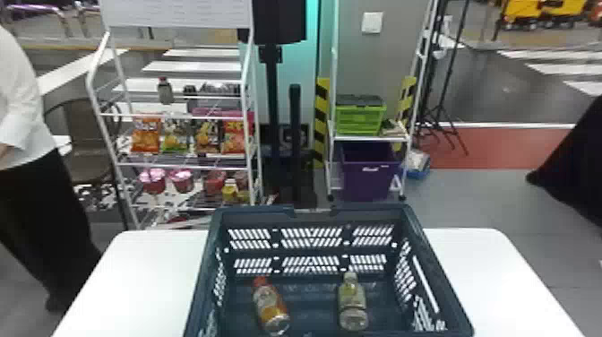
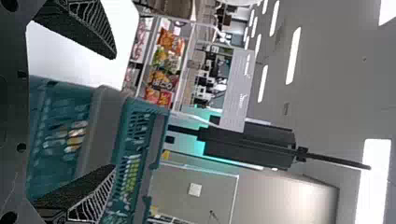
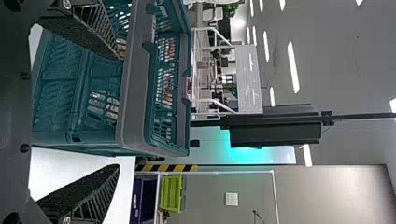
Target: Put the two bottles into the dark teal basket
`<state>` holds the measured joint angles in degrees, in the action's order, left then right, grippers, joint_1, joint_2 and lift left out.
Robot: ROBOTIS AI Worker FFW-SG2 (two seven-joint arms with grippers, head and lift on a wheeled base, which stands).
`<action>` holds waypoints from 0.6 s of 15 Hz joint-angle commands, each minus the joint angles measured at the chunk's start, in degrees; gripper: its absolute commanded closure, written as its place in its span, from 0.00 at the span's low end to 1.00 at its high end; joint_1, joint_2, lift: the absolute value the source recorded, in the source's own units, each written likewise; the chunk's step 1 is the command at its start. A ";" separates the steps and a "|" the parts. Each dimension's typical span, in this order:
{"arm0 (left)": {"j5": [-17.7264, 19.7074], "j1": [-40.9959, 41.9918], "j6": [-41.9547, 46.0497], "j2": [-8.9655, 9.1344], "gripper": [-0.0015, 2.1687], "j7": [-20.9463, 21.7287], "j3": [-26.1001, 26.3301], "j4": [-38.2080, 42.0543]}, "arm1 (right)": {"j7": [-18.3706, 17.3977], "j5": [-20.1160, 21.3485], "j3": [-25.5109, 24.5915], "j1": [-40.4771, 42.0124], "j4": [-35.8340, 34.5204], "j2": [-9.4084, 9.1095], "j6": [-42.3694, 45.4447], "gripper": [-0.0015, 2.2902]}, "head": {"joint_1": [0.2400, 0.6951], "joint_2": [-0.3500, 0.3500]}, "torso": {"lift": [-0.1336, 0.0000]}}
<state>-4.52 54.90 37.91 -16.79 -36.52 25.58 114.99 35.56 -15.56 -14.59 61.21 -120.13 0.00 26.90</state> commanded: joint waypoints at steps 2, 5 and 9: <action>-1.80 -1.37 -3.42 0.36 0.02 -2.07 3.87 -2.05 | 0.04 0.00 0.00 0.67 -0.19 -0.05 0.03 0.03 | 0.57 0.50 | 1.00; -2.51 -1.72 -5.88 0.27 0.02 -3.30 4.39 -1.87 | 0.12 0.00 -0.09 1.02 -0.54 -0.05 -0.14 0.03 | 0.57 0.50 | 1.00; -2.51 -1.72 -8.52 0.18 0.02 -3.82 4.31 -0.90 | 0.12 0.09 -0.09 1.28 -0.98 -0.05 -0.67 0.03 | 0.57 0.50 | 1.00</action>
<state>-7.03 53.17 29.96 -16.60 -40.29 29.92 113.88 35.68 -15.49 -14.68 62.36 -121.05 0.00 26.49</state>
